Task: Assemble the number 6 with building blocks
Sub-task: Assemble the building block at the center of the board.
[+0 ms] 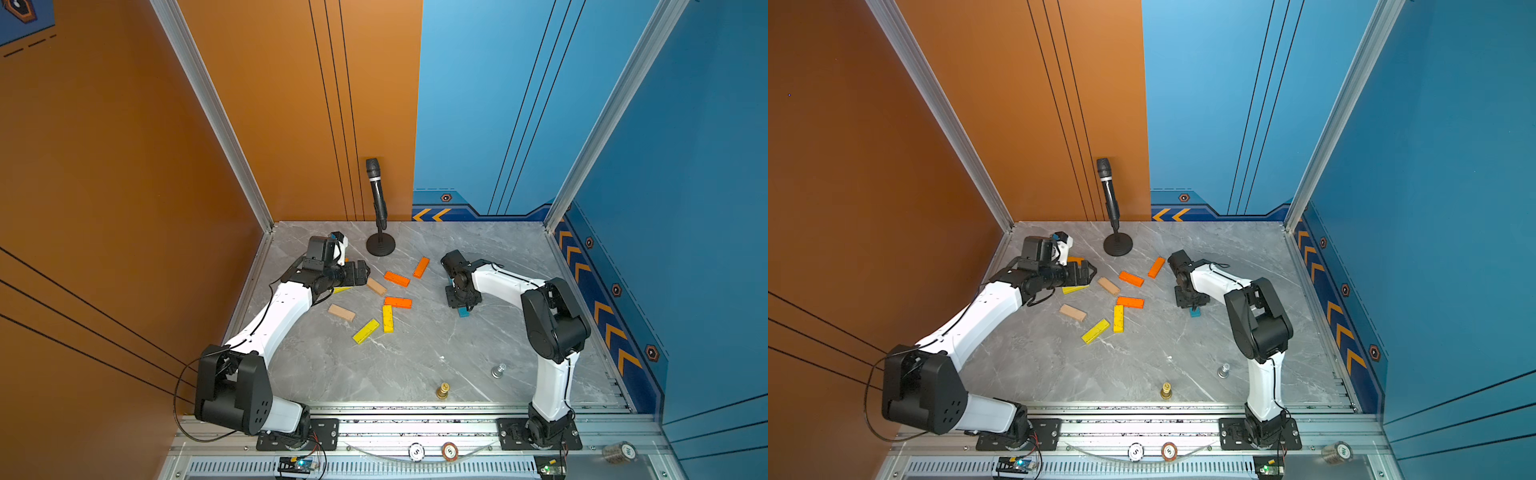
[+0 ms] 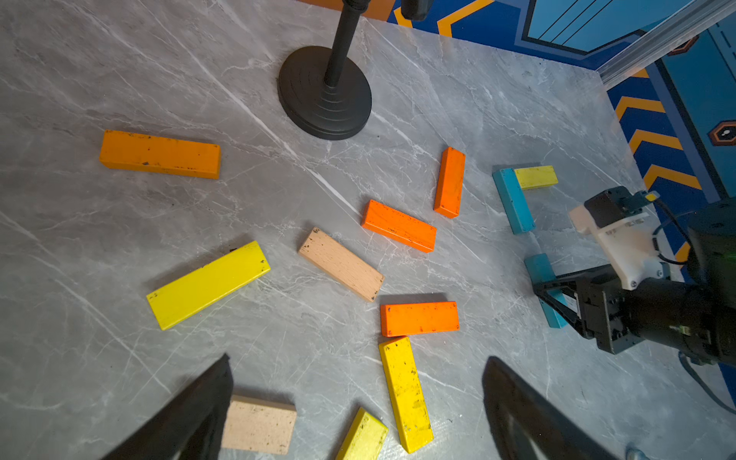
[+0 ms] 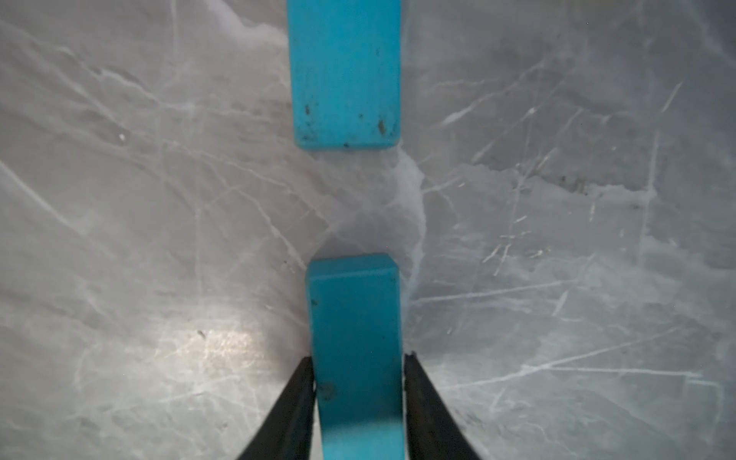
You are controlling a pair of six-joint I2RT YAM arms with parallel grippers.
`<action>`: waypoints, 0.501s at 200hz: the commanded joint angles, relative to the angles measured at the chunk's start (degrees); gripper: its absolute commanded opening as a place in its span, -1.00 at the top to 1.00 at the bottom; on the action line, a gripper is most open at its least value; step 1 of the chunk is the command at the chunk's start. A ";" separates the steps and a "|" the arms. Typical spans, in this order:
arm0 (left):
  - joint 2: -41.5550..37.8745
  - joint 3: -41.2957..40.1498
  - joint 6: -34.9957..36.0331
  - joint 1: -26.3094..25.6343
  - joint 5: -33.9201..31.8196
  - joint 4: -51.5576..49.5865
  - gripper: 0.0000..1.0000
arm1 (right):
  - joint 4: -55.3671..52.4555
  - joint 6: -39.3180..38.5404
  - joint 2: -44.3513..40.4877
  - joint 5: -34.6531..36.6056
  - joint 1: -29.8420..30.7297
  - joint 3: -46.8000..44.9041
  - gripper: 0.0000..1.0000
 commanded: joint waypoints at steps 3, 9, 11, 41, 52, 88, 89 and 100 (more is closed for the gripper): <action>-0.74 -0.58 0.19 0.09 0.59 0.29 -0.95 | -0.61 0.31 0.35 0.16 -0.31 2.77 0.02; -0.66 -0.51 0.15 0.12 0.68 0.28 -0.95 | -1.05 0.04 0.01 0.13 -0.31 3.28 -0.01; -0.59 -0.52 0.19 0.09 0.70 0.28 -0.95 | -1.16 -0.03 -0.10 0.14 -0.31 3.44 -0.02; -0.32 -0.40 0.19 0.13 0.87 0.29 -0.95 | -1.90 -0.61 -1.95 0.50 -0.44 2.88 -0.05; -0.30 -0.44 0.15 0.22 0.91 0.26 -0.95 | -1.90 -0.57 -2.66 0.50 -0.51 1.91 -0.05; -0.39 -0.49 0.32 0.30 0.45 0.28 -0.95 | -0.61 -0.88 -3.52 -0.24 -0.58 -1.36 -0.03; -0.39 -0.53 0.32 0.31 0.46 0.28 -0.95 | -0.60 -0.92 -3.50 -0.27 -0.58 -1.43 -0.03; -0.31 -0.49 0.32 0.24 0.36 0.28 -0.95 | -0.42 -1.13 -3.21 -0.98 -0.58 -1.79 0.03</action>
